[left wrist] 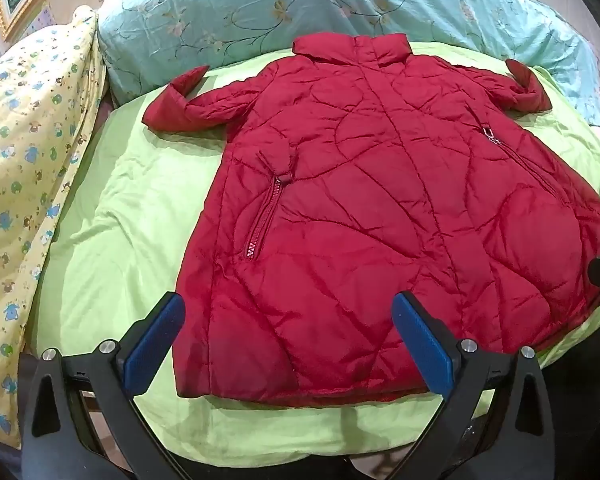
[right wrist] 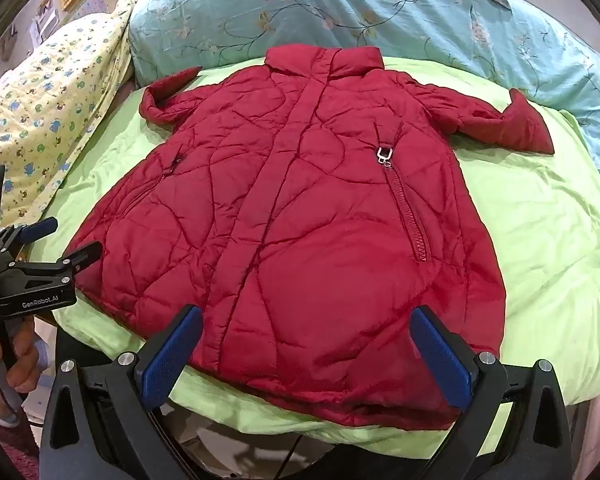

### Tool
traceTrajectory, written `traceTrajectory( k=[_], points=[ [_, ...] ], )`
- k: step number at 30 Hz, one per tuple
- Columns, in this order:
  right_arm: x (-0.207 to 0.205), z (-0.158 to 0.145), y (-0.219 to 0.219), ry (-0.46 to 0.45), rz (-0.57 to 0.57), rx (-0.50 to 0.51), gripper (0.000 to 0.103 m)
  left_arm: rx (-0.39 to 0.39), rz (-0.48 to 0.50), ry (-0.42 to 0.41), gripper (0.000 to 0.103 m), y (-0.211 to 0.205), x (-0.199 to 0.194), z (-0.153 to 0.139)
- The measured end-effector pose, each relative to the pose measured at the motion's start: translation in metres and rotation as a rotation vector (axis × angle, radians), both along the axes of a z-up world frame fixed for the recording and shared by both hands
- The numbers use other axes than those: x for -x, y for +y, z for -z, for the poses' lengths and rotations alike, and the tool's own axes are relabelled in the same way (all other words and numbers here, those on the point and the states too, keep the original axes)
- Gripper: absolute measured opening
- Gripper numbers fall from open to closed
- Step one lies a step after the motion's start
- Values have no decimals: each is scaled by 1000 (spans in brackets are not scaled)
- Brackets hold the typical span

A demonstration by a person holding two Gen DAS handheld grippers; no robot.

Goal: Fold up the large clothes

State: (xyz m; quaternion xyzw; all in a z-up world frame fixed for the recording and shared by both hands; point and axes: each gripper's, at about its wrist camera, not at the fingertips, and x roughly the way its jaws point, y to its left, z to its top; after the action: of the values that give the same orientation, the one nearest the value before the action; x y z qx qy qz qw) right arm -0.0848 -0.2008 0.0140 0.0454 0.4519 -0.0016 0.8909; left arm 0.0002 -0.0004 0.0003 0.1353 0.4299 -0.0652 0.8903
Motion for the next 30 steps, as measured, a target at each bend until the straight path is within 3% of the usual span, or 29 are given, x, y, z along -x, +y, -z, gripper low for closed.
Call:
traceTrajectory(
  k=[30],
  points=[
    [-8, 1, 2, -18, -16, -27, 103, 0, 11, 15, 103, -2, -6, 6]
  ],
)
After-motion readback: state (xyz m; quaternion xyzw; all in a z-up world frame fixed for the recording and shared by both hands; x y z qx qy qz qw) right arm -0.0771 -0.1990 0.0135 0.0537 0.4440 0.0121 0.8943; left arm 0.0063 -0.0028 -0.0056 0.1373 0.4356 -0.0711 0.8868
